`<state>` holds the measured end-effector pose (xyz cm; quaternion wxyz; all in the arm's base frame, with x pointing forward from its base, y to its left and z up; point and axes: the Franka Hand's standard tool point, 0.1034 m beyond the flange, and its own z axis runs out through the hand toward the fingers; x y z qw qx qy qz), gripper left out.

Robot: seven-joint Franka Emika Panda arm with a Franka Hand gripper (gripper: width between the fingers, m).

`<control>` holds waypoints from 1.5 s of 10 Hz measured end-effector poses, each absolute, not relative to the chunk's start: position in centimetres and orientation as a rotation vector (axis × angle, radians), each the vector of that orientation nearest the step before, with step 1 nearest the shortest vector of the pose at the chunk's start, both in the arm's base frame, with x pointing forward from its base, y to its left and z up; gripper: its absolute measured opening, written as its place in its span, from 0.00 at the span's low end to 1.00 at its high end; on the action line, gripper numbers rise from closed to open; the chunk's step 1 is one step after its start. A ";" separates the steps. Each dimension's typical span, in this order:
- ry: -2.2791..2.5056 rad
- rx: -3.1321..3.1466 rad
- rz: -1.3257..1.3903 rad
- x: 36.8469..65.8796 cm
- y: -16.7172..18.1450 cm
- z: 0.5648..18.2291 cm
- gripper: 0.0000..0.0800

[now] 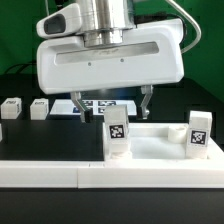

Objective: Assemble square table

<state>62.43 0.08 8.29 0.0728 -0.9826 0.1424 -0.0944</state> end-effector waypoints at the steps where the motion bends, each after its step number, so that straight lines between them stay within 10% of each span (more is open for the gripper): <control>1: 0.422 -2.953 -0.273 62.8 0.7 8.5 0.81; 3: 0.440 -2.951 -0.275 62.8 0.5 8.5 0.81; 6: 0.549 -2.928 -0.269 62.9 0.3 8.5 0.38; 15: 1.929 -2.176 -0.114 62.3 -0.7 8.2 0.38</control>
Offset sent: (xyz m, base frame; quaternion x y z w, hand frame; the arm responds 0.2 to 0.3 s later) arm 0.0000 0.0000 0.0000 0.0000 0.0000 0.0650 0.9979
